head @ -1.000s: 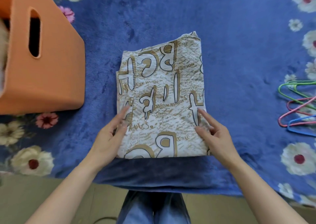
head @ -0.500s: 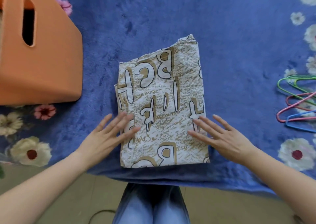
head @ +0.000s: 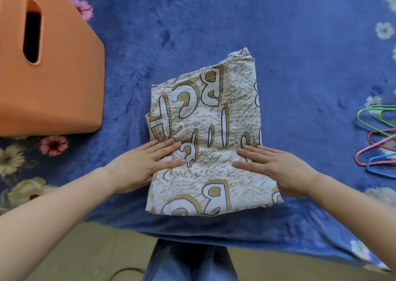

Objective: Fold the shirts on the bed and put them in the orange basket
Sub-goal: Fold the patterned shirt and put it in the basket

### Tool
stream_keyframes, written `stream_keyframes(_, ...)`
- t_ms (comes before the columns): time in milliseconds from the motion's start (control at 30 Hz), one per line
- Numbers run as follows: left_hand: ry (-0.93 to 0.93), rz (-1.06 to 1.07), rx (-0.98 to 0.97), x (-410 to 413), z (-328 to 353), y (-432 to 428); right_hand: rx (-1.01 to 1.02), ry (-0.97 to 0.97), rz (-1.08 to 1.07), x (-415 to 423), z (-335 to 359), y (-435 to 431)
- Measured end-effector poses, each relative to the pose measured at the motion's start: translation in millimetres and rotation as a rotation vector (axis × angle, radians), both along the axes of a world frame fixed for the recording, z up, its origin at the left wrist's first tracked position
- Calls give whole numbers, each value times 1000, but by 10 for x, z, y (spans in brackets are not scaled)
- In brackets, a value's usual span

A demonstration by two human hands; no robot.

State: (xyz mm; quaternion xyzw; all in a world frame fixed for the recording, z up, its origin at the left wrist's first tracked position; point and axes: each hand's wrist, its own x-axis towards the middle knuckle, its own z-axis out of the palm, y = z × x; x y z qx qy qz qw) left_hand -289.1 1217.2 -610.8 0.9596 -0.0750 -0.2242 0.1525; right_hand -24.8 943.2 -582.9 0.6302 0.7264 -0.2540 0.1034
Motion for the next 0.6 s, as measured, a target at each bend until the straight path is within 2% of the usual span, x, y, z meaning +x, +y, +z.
stream_keyframes(67,105,153,-269,19,89,21,-115,262,-225,54,99,48)
stream_keyframes(133,198,408,-523,116,291,37,-246,572,-584,80,322,210)
stream_keyframes(200,319,618,-591,244,422,79,-147,753,-841,183,453,446)
stream_keyframes(233,298,755,-692,320,450,119,-121,817,-942,270,463,572)
stream_keyframes(300,143,1050,-920,507,462,192,-128,881,-1175,454,417,799)
stream_keyframes(333,74,1199,-938,612,419,253,-140,884,-1285,523,388,902)
stream_keyframes(433,-102,1522,-742,819,353,217,-56,856,-1528,552,258,1066)
stream_keyframes(533,-206,1676,-614,969,387,6,203,858,-1691,436,210,1122)
stream_keyframes(600,-250,1668,-460,1047,382,-109,317,800,-1711,321,200,1180)
